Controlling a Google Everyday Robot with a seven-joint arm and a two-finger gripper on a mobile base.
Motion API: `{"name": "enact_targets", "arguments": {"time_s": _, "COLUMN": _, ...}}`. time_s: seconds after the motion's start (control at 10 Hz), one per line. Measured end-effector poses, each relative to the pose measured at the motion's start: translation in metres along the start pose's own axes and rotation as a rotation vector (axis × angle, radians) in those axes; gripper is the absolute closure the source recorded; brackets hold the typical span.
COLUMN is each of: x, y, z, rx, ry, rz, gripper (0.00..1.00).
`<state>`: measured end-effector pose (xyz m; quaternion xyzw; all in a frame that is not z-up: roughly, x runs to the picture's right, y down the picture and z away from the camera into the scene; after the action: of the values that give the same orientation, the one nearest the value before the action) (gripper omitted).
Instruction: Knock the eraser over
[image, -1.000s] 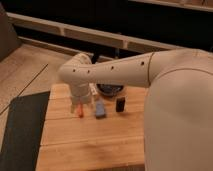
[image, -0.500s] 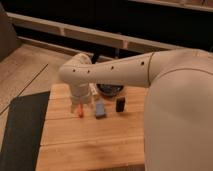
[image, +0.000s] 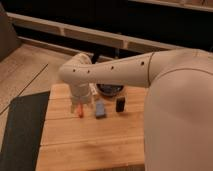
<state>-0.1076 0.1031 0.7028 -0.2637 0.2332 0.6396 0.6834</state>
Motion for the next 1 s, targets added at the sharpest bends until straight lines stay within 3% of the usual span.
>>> {"name": "enact_targets", "arguments": {"time_s": 0.6, "x": -0.002, "y": 0.001, "z": 0.006, "rx": -0.006, "ry": 0.012, "rz": 0.015, "gripper": 0.35}}
{"name": "enact_targets", "arguments": {"time_s": 0.8, "x": -0.008, "y": -0.015, "z": 0.026, "rx": -0.020, "ry": 0.062, "rz": 0.107, "gripper": 0.35}}
{"name": "enact_targets", "arguments": {"time_s": 1.0, "x": -0.013, "y": -0.043, "z": 0.039, "rx": 0.005, "ry": 0.095, "rz": 0.180, "gripper": 0.35}}
